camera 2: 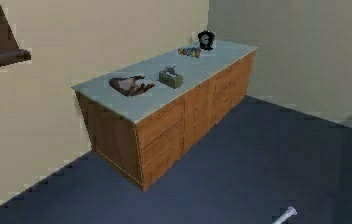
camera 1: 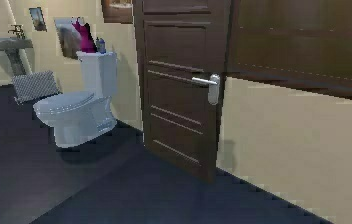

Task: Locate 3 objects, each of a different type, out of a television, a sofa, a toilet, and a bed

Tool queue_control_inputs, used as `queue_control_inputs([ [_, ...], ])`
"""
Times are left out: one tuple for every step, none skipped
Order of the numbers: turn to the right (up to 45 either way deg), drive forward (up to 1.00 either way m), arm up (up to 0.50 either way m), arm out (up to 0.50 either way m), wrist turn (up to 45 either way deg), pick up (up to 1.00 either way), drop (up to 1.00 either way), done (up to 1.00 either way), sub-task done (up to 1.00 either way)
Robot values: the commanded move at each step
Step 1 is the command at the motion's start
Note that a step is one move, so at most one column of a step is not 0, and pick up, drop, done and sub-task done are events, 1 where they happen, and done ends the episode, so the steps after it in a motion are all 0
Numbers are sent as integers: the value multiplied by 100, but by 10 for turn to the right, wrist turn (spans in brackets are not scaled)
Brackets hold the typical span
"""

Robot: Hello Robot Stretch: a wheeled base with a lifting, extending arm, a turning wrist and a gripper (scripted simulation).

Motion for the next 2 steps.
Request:
queue_control_inputs([
  [0, 15, 0, 0, 0, 0, 0, 0, 0],
  [450, 0, 0, 0, 0, 0, 0, 0, 0],
])
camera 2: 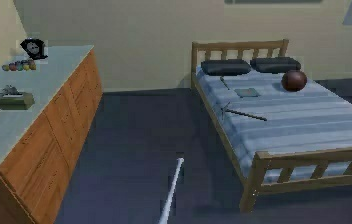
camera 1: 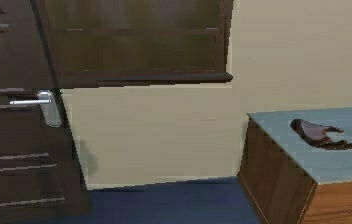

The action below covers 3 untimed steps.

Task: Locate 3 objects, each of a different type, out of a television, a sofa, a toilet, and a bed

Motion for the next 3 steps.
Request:
queue_control_inputs([
  [270, 0, 0, 0, 0, 0, 0, 0, 0],
  [0, 40, 0, 0, 0, 0, 0, 0, 0],
  [450, 0, 0, 0, 0, 0, 0, 0, 0],
])
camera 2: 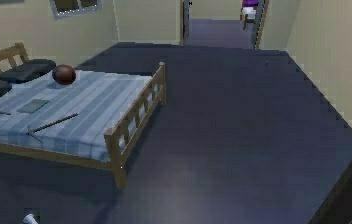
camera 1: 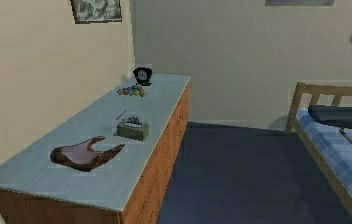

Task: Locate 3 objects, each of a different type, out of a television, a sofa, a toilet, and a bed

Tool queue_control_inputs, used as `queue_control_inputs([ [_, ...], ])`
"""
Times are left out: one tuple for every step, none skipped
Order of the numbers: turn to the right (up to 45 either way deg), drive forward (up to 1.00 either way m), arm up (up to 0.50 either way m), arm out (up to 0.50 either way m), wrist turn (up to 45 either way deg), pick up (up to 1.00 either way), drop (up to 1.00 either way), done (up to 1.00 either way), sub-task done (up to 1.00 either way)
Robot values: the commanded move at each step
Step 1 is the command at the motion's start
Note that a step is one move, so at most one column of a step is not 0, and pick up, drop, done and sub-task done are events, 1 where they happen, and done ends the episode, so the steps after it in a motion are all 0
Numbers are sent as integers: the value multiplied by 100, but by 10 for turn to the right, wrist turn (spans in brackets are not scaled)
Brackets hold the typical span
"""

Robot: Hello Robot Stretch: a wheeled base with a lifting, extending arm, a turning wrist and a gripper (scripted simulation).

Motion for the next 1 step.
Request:
queue_control_inputs([
  [90, 0, 0, 0, 0, 0, 0, 0, 0],
])
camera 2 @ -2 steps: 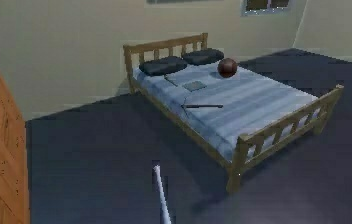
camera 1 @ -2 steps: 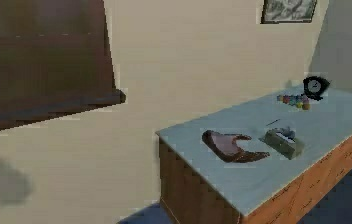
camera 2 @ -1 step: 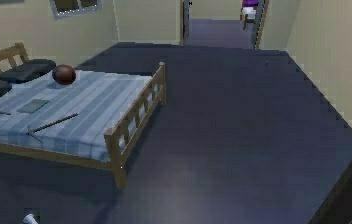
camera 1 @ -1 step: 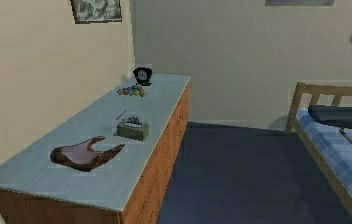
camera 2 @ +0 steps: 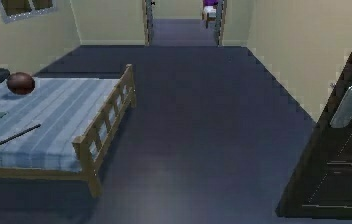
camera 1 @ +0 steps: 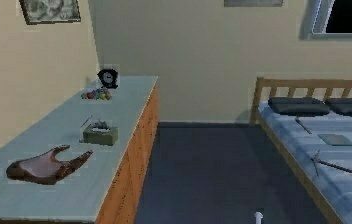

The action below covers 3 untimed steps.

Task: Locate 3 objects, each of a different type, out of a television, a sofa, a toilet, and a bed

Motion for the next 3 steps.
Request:
queue_control_inputs([
  [0, 15, 0, 0, 0, 0, 0, 0, 0],
  [90, 0, 0, 0, 0, 0, 0, 0, 0],
  [0, 100, 0, 0, 0, 0, 0, 0, 0],
])
